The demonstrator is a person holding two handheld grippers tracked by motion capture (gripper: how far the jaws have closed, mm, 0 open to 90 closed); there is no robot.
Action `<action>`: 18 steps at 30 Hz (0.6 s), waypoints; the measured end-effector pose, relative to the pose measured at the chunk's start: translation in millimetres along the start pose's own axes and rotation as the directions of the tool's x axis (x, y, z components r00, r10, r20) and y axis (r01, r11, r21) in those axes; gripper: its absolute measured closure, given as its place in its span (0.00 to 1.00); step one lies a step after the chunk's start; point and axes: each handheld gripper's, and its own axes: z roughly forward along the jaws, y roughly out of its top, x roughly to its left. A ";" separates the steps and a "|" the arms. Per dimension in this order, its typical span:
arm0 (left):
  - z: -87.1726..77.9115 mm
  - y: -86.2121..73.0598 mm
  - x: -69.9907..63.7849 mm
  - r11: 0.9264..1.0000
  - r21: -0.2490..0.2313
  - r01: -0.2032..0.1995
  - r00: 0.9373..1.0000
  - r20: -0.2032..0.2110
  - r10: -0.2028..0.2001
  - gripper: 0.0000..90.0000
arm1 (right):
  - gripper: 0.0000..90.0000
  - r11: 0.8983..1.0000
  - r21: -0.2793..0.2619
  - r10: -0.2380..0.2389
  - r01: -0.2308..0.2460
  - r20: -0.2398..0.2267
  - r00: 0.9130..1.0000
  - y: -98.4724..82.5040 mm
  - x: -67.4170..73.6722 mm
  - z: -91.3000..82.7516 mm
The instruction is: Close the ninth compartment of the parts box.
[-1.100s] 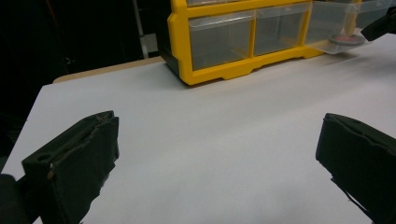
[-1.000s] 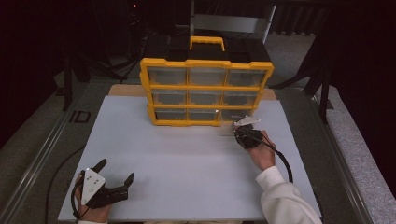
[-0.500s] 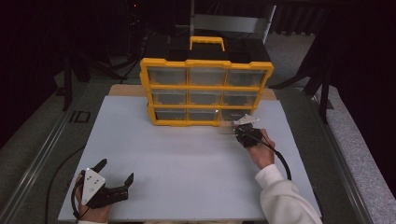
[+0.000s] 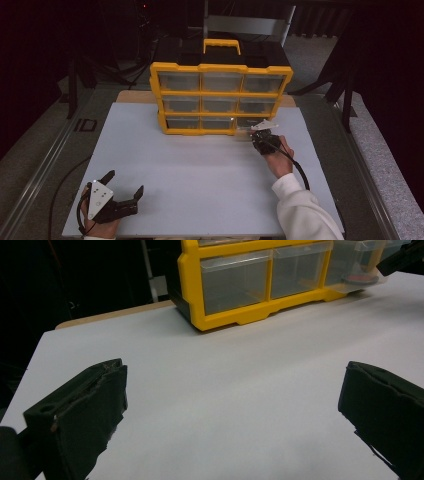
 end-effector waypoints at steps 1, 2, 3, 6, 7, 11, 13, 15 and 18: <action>0.0 0.0 -0.1 1.000 0.000 -0.001 1.000 0.000 0.001 0.00 | 0.99 1.000 0.000 0.000 0.000 0.000 1.000 0.0 0.1 0.5; 0.0 0.0 -0.1 1.000 0.000 -0.001 1.000 0.000 0.001 0.00 | 0.99 1.000 -0.001 0.000 0.000 0.003 1.000 -0.1 0.8 1.4; 0.0 0.0 -0.1 1.000 0.000 -0.002 1.000 0.000 0.002 0.00 | 0.99 1.000 -0.001 -0.002 0.002 0.007 1.000 -0.1 1.2 2.2; 0.1 0.1 -0.2 1.000 0.001 -0.003 1.000 -0.001 0.003 0.00 | 0.99 1.000 -0.006 0.005 -0.005 0.011 1.000 0.0 1.6 3.6; 0.2 0.1 -0.2 1.000 0.001 -0.003 1.000 0.000 0.003 0.00 | 0.99 1.000 -0.008 0.006 -0.006 0.013 1.000 0.0 1.6 4.0; 0.4 0.2 -0.3 1.000 0.000 -0.004 1.000 0.000 0.004 0.00 | 0.99 1.000 -0.013 0.016 -0.015 0.016 1.000 0.1 0.8 5.1; 0.5 0.2 -0.4 1.000 0.001 -0.003 1.000 0.001 0.003 0.00 | 0.99 1.000 -0.014 0.018 -0.018 0.020 1.000 0.0 0.4 5.7; 0.4 0.2 -0.4 1.000 0.000 -0.004 1.000 0.001 0.004 0.00 | 0.99 1.000 -0.015 0.020 -0.020 0.023 1.000 0.1 0.0 6.2; 0.5 0.1 -0.3 1.000 0.001 -0.003 1.000 0.001 0.003 0.00 | 0.99 0.999 -0.020 0.027 -0.027 0.027 0.999 0.4 -1.1 7.1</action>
